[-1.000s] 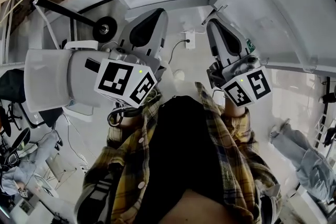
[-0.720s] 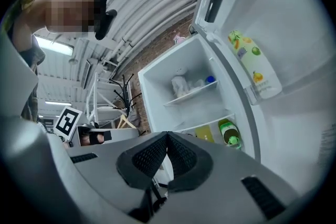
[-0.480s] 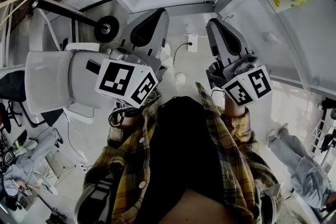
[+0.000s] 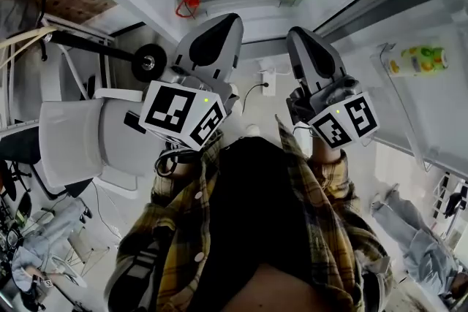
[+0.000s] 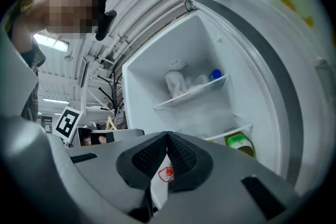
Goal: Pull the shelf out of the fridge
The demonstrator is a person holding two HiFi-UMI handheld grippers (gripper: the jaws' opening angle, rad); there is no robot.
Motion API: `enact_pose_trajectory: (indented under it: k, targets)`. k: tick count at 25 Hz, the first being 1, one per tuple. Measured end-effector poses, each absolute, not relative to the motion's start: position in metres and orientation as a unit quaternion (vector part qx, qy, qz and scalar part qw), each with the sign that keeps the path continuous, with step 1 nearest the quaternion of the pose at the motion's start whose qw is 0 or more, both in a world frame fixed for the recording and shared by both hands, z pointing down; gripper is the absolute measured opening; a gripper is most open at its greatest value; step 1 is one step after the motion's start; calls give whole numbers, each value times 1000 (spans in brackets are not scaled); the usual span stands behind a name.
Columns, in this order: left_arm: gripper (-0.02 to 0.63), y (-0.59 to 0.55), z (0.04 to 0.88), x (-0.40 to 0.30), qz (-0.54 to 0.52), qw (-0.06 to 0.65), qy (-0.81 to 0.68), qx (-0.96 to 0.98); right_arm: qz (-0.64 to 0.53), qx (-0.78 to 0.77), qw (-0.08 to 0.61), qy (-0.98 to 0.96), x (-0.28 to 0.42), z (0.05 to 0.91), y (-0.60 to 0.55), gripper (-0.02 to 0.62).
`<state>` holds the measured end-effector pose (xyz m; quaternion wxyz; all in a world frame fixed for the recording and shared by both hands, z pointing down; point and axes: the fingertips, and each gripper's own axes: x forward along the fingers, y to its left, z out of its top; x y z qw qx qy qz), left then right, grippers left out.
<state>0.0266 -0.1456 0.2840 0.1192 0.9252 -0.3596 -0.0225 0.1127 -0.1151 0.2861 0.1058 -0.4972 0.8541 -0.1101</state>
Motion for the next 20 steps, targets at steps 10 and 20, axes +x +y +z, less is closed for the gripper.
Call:
enact_pose_trajectory:
  k: [10,20]
  targets:
    - [5,-221,279,22,-24,113,-333,936,-95,-522,117,840,106,275,-192,18]
    - [5,-242,295,18,-16,132,-335,933,-119,-526,119,834,107,291,-222,18]
